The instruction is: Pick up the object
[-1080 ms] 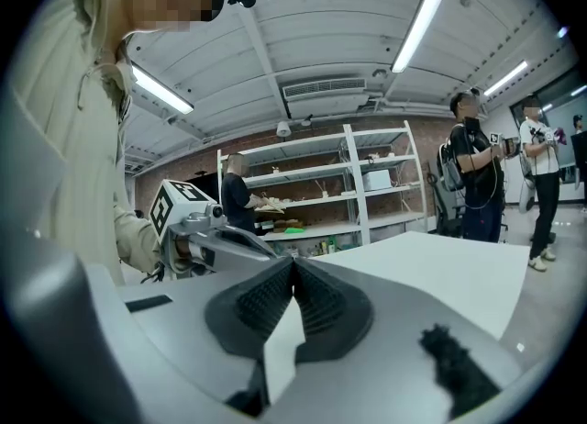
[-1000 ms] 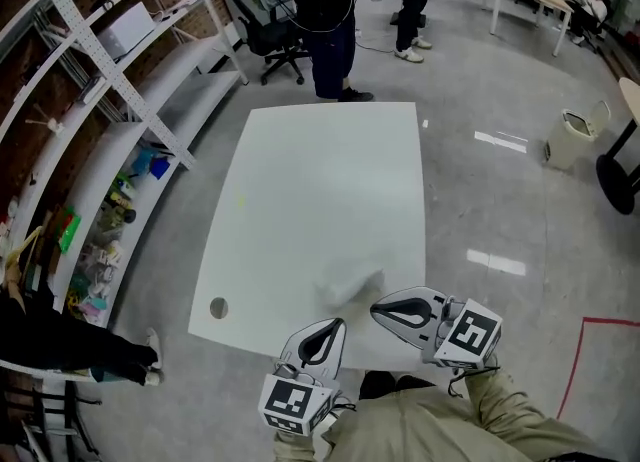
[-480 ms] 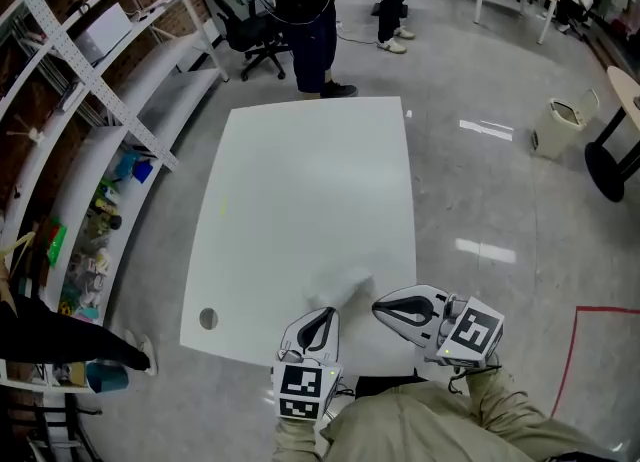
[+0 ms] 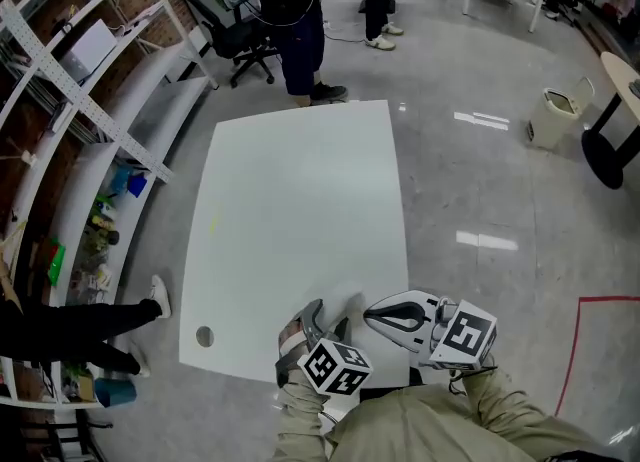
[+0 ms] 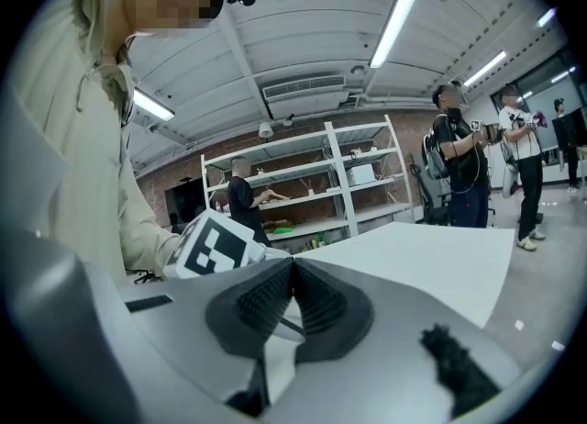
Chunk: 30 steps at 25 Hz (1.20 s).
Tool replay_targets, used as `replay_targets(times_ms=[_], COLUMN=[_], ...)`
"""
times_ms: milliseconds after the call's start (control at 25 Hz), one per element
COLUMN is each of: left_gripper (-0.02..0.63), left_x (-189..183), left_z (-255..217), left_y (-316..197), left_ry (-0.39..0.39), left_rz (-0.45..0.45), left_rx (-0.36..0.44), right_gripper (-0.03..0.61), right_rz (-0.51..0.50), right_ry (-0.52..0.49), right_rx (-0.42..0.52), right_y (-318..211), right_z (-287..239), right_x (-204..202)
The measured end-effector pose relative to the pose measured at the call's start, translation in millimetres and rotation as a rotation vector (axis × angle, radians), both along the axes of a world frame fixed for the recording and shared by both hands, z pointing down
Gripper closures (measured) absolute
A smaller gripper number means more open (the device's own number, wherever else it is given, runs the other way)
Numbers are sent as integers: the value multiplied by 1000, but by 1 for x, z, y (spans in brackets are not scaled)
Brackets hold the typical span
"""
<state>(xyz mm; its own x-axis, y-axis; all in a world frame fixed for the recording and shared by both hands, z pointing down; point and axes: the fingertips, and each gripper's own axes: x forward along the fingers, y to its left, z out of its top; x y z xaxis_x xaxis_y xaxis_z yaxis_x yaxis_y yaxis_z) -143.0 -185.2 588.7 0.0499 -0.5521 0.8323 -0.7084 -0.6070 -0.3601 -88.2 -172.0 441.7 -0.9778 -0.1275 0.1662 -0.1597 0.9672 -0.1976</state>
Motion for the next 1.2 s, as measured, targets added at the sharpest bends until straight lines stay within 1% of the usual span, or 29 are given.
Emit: replay_targets(times_ms=[40, 120, 200, 240, 280, 360, 400, 520, 600, 640, 680, 720, 760, 800, 840, 920, 960, 1040, 1120, 1200], left_gripper=[319, 318, 330, 358, 373, 379, 393, 421, 430, 431, 433, 434, 434, 434, 434, 434, 434, 434, 434, 434], left_x=[-4, -15, -25, -29, -31, -34, -35, -33, -30, -29, -28, -28, -28, -29, -30, -31, -32, -37, -41, -41], left_z=[6, 13, 16, 18, 19, 20, 19, 20, 19, 18, 16, 13, 10, 5, 0, -15, -24, -43, -63, -83], left_y=[-3, -11, -18, -21, -23, -24, -25, -23, -21, -21, -21, -22, -22, -23, -23, -22, -22, -23, -21, -17], left_ry=[-64, -175, -264, -290, -295, -265, -254, -252, -237, -214, -178, -125, -57, 29, 132, 357, 459, 626, 765, 879], left_rz=[12, 26, 43, 54, 62, 67, 68, 83, 77, 64, 42, 11, -31, -82, -143, -269, -322, -396, -443, -478], left_rx=[-10, -19, -27, -35, -49, -94, -118, -174, -191, -194, -194, -191, -187, -183, -178, -160, -140, -83, -13, 59], right_gripper=[574, 574, 574, 574, 574, 574, 574, 574, 574, 574, 574, 574, 574, 574, 574, 574, 574, 574, 574, 574], right_rz=[2, 11, 18, 19, 21, 22, 24, 36, 29, 21, 16, 15, 16, 19, 24, 35, 36, 25, 10, -4], right_ry=[1, 5, 2, 1, 1, 10, 18, 51, 31, 11, -4, -11, -12, -8, 2, 19, 15, -8, -40, -51], right_rx=[-3, -11, -14, -16, -18, -26, -28, -28, -20, -16, -12, -9, -5, -2, 0, 4, 9, 30, 57, 76], right_y=[-2, -6, -10, -12, -13, -15, -17, -21, -21, -20, -19, -20, -21, -23, -25, -28, -29, -30, -29, -26], right_z=[1, 3, 1, 1, 1, 3, 3, 3, 1, 1, 1, 0, -2, -4, -6, -10, -13, -19, -31, -39], right_x=[0, 2, 3, 4, 5, 4, 4, 5, 6, 6, 7, 7, 6, 6, 6, 7, 7, 4, 1, 3])
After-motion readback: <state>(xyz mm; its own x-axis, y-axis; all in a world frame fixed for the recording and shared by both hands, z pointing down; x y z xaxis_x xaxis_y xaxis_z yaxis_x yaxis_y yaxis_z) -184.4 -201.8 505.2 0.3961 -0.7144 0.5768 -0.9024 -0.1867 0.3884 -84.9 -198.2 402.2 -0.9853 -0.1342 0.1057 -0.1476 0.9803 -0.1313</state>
